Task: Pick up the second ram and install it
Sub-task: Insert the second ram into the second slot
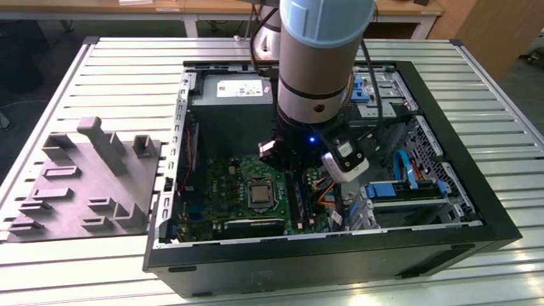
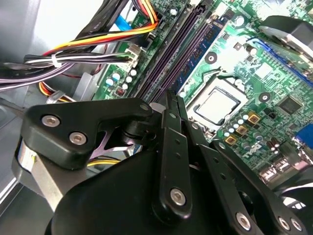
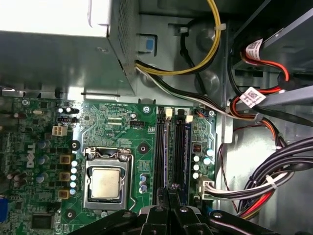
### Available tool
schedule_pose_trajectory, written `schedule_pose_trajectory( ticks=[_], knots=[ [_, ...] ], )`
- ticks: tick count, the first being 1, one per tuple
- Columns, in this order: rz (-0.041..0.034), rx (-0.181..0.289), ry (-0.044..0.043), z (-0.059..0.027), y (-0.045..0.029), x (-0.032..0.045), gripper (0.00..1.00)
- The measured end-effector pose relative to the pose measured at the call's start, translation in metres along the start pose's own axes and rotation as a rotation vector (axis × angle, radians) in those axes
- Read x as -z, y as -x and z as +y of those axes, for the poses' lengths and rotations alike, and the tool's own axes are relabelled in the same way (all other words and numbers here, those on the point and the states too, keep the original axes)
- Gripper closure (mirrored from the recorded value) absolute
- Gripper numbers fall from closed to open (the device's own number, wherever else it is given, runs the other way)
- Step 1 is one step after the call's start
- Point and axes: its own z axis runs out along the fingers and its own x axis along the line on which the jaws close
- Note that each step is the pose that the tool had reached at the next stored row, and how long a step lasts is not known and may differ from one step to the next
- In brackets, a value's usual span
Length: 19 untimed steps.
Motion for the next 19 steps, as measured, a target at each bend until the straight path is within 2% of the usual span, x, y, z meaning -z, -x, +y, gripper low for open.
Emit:
schedule_pose_trajectory(
  ticks=[6, 19],
  knots=[
    [-0.0001, 0.000, 0.0003, -0.0002, -0.0005, -0.0040, 0.89],
    [-0.0002, -0.001, 0.0002, -0.0002, -0.0009, -0.0077, 0.89]
  ],
)
